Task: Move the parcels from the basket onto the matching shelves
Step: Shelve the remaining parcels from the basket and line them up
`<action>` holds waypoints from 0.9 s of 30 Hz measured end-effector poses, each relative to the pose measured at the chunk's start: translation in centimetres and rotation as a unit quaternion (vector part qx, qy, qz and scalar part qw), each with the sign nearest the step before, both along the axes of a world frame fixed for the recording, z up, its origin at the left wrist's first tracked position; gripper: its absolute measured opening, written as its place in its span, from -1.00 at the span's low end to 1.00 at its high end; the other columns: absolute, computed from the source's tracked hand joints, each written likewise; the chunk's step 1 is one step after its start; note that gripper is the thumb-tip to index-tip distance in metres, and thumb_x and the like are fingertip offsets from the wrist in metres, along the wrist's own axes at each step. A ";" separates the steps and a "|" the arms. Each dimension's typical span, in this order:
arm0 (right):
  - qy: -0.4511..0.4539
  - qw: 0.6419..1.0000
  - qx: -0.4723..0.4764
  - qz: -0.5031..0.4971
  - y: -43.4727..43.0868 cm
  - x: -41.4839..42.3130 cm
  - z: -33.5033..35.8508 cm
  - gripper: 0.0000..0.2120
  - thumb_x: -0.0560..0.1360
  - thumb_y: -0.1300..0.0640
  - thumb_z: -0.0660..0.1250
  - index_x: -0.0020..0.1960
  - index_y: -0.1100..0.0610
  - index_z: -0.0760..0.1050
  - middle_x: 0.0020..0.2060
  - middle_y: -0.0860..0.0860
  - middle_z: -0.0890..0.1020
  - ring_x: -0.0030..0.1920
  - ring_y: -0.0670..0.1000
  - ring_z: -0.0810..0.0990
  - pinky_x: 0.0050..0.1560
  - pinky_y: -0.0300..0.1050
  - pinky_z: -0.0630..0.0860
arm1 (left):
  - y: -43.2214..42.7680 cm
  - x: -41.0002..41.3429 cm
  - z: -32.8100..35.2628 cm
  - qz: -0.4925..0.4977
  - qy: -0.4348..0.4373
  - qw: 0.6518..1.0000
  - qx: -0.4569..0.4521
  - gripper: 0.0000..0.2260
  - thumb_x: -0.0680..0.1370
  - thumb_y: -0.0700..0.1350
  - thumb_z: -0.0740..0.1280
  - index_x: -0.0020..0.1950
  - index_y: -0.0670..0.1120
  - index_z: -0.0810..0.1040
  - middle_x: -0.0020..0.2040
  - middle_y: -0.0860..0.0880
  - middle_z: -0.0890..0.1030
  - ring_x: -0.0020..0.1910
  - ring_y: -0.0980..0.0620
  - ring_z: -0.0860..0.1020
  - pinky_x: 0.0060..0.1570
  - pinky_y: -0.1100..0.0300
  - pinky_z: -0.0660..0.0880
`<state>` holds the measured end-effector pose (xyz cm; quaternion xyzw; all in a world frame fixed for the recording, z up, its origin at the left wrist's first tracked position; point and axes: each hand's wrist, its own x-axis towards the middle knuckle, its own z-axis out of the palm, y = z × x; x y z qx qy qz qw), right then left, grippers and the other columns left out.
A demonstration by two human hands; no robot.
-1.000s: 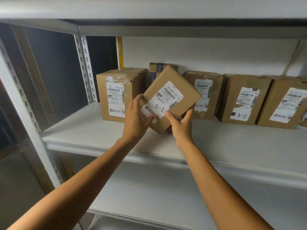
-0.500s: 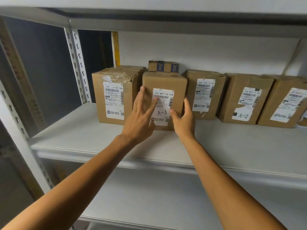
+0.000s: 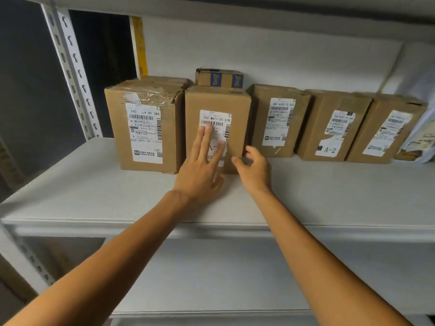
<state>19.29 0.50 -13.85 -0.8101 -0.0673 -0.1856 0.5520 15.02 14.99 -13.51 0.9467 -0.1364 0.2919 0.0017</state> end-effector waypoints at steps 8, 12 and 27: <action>0.036 0.991 -0.127 0.019 -9.7 -4.9 1.9 -0.39 0.47 0.00 0.41 0.47 0.03 0.31 0.42 0.02 0.39 0.41 0.06 0.35 0.34 -0.07 0.35 | -6.9 -2.9 2.6 -0.081 0.077 0.989 -0.100 -0.43 0.58 0.01 0.21 0.55 0.03 0.09 0.52 -0.04 0.23 0.49 -0.07 0.12 0.47 -0.08 -0.11; 0.006 0.964 -0.258 -0.064 -19.0 -9.6 2.7 -0.43 0.48 -0.15 0.36 0.43 0.01 0.37 0.43 0.06 0.36 0.43 0.15 0.26 0.41 0.02 0.25 | -14.8 -3.9 4.1 -0.136 0.125 0.980 -0.080 -0.43 0.57 -0.01 0.24 0.54 0.05 0.11 0.50 -0.05 0.27 0.46 -0.14 0.22 0.43 -0.10 0.05; 0.217 0.925 -0.121 -0.286 -53.8 -35.9 -8.2 -0.26 0.47 -0.31 0.27 0.54 -0.09 0.13 0.55 0.07 0.09 0.53 0.16 0.11 0.47 0.09 0.21 | -53.2 -18.0 -4.7 -0.400 0.357 0.841 0.067 -0.42 0.59 0.11 0.21 0.54 0.14 0.03 0.56 0.02 0.07 0.51 -0.03 0.10 0.48 0.06 0.02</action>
